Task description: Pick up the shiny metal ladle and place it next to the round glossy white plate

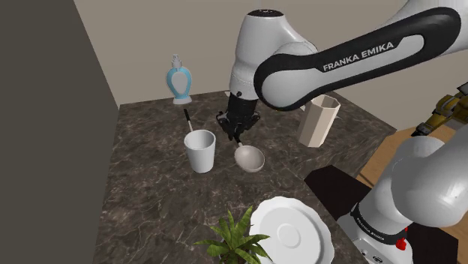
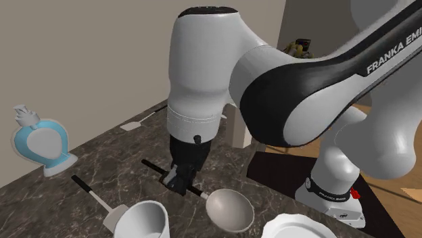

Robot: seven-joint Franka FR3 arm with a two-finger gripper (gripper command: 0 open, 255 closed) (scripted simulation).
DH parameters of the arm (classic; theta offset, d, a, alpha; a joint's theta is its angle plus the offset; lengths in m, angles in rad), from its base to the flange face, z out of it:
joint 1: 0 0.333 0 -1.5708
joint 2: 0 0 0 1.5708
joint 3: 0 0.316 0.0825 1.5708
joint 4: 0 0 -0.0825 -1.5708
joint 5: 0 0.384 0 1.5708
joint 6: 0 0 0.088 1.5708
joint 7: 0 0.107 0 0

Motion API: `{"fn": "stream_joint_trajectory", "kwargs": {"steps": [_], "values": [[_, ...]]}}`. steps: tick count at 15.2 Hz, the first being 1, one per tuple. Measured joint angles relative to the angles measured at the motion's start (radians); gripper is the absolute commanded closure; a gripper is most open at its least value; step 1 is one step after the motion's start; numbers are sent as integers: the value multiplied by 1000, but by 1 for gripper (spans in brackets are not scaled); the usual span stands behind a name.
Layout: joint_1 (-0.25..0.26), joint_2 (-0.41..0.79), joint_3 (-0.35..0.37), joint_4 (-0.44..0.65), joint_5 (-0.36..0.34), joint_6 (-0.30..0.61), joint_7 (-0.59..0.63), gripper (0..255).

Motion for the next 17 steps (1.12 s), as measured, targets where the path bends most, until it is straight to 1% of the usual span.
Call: {"fn": "stream_joint_trajectory", "kwargs": {"steps": [7, 12, 17], "values": [[72, -45, 122, -23, 32, -16, 170, 255], [116, -32, 226, 10, 41, -33, 311, 255], [144, 13, 336, 72, 29, -49, 458, 255]]}}
